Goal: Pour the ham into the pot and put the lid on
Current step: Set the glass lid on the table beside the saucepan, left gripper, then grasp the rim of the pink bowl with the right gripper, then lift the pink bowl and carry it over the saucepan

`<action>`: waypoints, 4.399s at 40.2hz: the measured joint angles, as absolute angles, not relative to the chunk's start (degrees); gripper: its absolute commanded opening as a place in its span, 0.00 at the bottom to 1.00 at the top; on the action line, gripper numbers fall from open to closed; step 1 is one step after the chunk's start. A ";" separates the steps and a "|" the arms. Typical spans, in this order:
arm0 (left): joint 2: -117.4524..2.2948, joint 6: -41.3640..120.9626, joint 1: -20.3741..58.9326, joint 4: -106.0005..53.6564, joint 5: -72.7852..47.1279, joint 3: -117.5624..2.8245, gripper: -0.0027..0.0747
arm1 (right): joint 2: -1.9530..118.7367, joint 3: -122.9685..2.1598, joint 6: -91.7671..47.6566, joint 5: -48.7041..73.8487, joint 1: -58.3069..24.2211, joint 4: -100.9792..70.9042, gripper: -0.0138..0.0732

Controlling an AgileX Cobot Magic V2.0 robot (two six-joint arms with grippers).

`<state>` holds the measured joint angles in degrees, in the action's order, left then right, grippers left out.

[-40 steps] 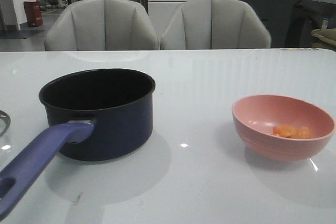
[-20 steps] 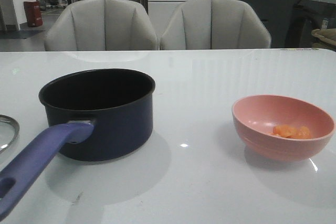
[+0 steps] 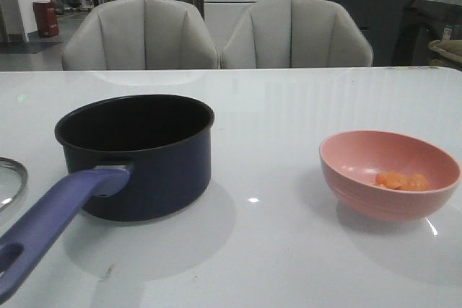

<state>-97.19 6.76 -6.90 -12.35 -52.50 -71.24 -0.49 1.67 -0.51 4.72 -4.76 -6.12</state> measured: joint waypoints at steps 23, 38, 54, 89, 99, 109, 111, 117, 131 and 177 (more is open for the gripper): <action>-59.30 7.91 1.51 -15.67 -28.25 -46.26 0.56 | -0.49 1.67 -0.51 4.72 -4.76 -6.12 0.33; -29.11 7.95 11.36 -13.64 -14.03 -28.71 0.56 | -0.49 1.67 -0.51 4.72 -4.76 -6.12 0.33; -6.82 7.95 12.04 -10.98 -23.42 -20.52 0.56 | -0.49 1.67 -0.38 -3.76 -4.76 -6.12 0.33; -3.21 7.95 12.04 -9.38 -25.12 -18.99 0.30 | 39.84 -22.14 1.05 17.47 -4.76 -8.14 0.43; -3.13 8.04 12.04 -9.38 -25.12 -18.99 0.30 | 54.96 -33.94 1.15 22.90 -4.76 -8.29 0.76; -3.13 8.04 12.04 -9.38 -25.12 -18.99 0.30 | 74.43 -48.21 1.15 34.49 -4.76 -8.29 0.75; -3.13 8.04 12.04 -9.38 -25.12 -18.99 0.30 | 78.55 -50.67 1.15 36.56 -4.66 -8.29 0.75; -3.13 8.04 12.04 -9.38 -25.12 -18.99 0.30 | 87.01 -56.51 1.03 40.24 -4.53 -8.29 0.69; -3.13 8.04 12.04 -9.38 -25.12 -18.99 0.29 | 100.33 -62.91 0.58 42.84 -4.20 -8.42 0.62; -3.13 8.04 12.04 -9.38 -25.12 -18.99 0.29 | 91.44 -68.88 -17.57 9.90 -32.59 -16.28 0.32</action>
<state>-3.13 8.04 12.04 -9.38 -25.12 -18.99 91.44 -68.88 -17.57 9.90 -32.59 -16.28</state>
